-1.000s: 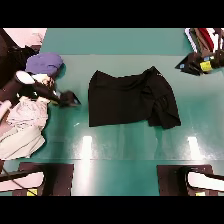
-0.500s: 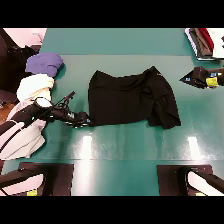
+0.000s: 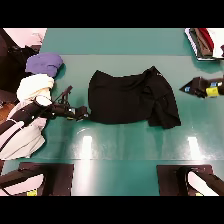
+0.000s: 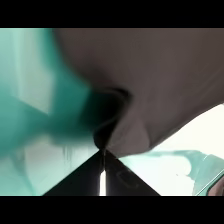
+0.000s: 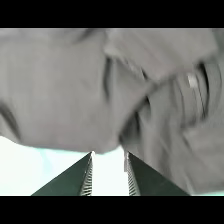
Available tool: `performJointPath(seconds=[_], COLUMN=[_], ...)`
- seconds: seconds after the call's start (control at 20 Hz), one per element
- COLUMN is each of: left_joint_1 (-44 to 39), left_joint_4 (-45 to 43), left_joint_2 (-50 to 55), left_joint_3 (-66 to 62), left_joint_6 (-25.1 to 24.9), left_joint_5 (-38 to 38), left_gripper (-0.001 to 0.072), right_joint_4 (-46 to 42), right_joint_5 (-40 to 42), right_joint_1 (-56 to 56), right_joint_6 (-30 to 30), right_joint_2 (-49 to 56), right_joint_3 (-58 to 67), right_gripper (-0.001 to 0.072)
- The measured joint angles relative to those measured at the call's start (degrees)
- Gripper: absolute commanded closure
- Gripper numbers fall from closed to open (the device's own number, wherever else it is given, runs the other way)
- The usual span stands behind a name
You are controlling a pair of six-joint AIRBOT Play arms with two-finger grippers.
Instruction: Fold the shirts.
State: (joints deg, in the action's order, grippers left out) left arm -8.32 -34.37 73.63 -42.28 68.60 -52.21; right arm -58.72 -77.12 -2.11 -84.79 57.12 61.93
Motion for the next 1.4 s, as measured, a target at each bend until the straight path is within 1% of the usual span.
performJointPath(seconds=[0.05, 0.1, 0.15, 0.25, 0.4, 0.7, 0.85, 0.95, 1.1, 1.25, 1.4], left_joint_1=[0.0, 0.0, 0.0, 0.0, 0.0, 0.0, 0.0, 0.0, 0.0, 0.0, 0.0], left_joint_4=[-0.42, -0.92, -1.25, -1.73, -2.27, -2.71, -2.75, -2.82, -2.86, -2.89, -2.89], left_joint_2=[-0.37, -0.81, -1.14, -1.6, -1.9, -2.05, -2.08, -2.08, -2.08, -2.08, -2.08], left_joint_3=[-1.81, -3.85, -5.66, -8.9, -11.56, -12.94, -13.07, -13.11, -13.11, -13.11, -13.11], left_joint_6=[-0.02, -0.02, -0.04, -0.11, -0.09, -0.09, -0.09, -0.07, -0.07, -0.04, -0.07], left_joint_5=[-0.52, -1.16, -1.7, -2.71, -3.85, -5.7, -6.38, -6.99, -7.87, -8.15, -8.35], left_gripper=[0.0683, 0.0683, 0.0682, 0.0682, 0.0682, 0.0682, 0.0682, 0.0682, 0.0682, 0.0682, 0.0682], right_joint_4=[-1.68, -3.43, -4.68, -5.75, -6.27, -4.26, -2.38, -1.95, -2.03, -5.42, -6.93], right_joint_5=[-0.07, 0.07, 0.2, 0.66, 2.58, 11.91, 17.03, 18.53, 17.07, 11.3, 6.36], right_joint_1=[0.0, 0.0, -0.02, 0.0, 0.0, -0.02, -0.02, 0.0, 0.0, -0.96, -6.23], right_joint_6=[-0.92, -2.14, -3.26, -5.09, -9.09, -15.54, -17.07, -17.35, -15.45, -13.68, -11.65], right_joint_2=[-1.38, -2.95, -4.39, -6.95, -9.86, -11.85, -9.14, -6.97, -4.79, -4.79, -7.13], right_joint_3=[-2.99, -6.56, -9.99, -16.98, -26.12, -36.7, -37.73, -36.76, -34.05, -31.78, -30.93], right_gripper=[0.0444, 0.0291, 0.0168, 0.017, 0.0281, 0.0282, 0.0281, 0.0282, 0.0282, 0.0282, 0.0284])
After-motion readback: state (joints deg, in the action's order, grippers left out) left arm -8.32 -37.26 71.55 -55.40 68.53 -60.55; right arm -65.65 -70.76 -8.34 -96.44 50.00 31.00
